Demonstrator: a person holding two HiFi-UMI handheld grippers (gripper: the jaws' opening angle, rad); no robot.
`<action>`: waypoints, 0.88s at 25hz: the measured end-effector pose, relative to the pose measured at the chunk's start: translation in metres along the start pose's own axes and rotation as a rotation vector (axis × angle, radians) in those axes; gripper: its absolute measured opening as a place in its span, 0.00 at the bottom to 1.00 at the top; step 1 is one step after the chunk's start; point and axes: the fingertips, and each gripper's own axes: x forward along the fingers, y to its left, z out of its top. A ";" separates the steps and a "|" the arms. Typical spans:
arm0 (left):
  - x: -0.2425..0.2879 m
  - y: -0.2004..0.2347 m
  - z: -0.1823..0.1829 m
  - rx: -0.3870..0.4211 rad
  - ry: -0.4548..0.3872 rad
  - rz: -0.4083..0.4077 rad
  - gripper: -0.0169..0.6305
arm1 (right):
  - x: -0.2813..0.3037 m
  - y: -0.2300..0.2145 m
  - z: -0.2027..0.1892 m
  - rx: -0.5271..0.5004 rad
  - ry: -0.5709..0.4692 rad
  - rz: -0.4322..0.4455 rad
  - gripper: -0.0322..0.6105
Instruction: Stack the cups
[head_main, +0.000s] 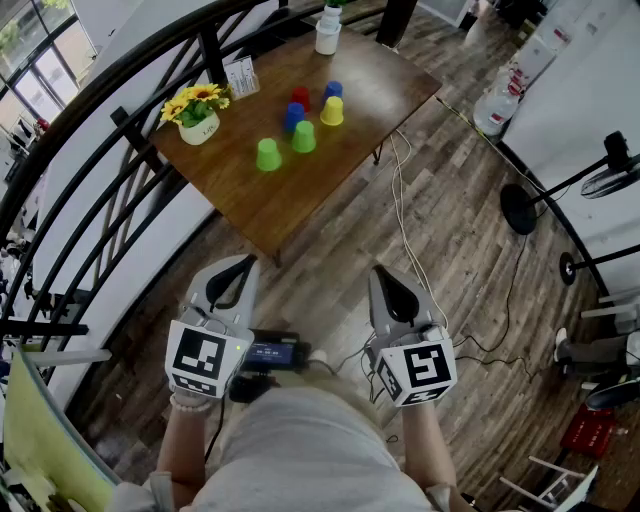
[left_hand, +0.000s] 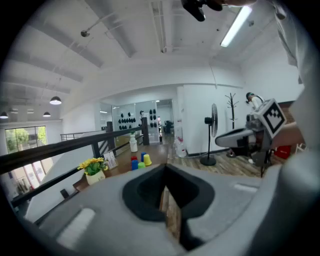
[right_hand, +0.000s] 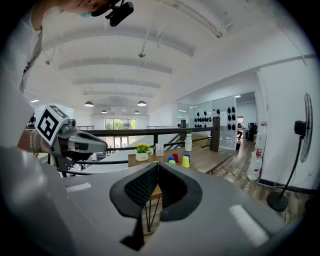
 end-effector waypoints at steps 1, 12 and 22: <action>0.000 0.000 0.000 -0.001 -0.001 0.000 0.01 | 0.000 0.001 0.000 0.000 0.000 0.000 0.06; -0.002 0.000 0.000 -0.007 -0.006 0.001 0.01 | 0.000 0.006 -0.001 -0.004 0.002 0.005 0.06; -0.005 -0.003 -0.001 -0.009 -0.010 0.004 0.02 | -0.004 0.008 -0.003 0.043 -0.006 0.013 0.06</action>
